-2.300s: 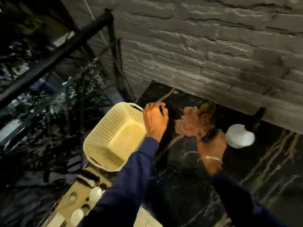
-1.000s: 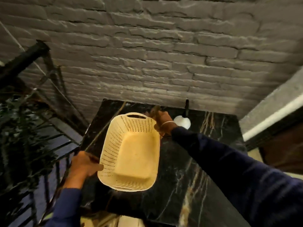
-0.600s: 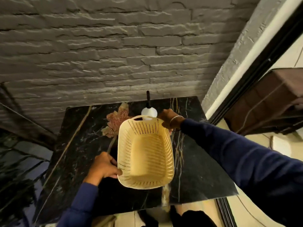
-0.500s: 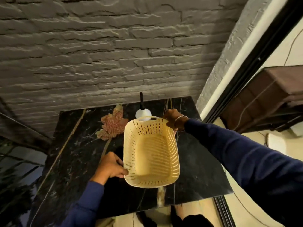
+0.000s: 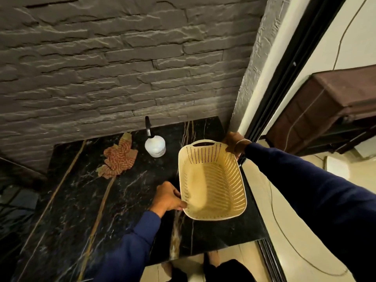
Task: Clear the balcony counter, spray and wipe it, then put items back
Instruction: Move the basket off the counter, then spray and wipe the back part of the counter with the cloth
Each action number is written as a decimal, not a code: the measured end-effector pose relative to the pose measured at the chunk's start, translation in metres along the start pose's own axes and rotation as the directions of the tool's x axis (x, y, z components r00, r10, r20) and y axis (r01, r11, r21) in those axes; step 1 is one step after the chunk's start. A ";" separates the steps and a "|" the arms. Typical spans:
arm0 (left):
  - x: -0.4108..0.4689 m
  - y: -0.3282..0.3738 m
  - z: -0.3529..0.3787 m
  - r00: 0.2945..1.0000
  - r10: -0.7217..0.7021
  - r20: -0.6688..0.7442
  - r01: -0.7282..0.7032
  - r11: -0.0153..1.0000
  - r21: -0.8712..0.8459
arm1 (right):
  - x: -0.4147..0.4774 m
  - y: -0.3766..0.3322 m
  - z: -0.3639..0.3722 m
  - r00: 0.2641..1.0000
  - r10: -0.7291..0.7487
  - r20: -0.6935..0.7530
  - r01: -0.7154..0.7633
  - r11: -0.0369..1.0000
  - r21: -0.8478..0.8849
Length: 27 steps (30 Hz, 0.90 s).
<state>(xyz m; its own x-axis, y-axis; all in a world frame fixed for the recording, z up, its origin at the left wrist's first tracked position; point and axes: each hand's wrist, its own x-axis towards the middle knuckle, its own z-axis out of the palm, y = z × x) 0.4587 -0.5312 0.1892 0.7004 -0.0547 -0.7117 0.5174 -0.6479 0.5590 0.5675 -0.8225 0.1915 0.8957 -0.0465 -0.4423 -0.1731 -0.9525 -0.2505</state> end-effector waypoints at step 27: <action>0.118 -0.074 -0.171 0.825 0.334 -0.455 -0.141 0.903 0.406 | 0.054 -0.207 0.025 0.892 -0.342 -0.297 0.436 0.826 0.359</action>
<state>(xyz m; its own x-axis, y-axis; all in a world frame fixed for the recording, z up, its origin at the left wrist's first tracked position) 0.5871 -0.3601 0.1369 0.9746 0.0847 -0.2073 0.1689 -0.8859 0.4321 0.6415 -0.6200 0.1981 0.9795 0.1945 -0.0530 0.1004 -0.6986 -0.7084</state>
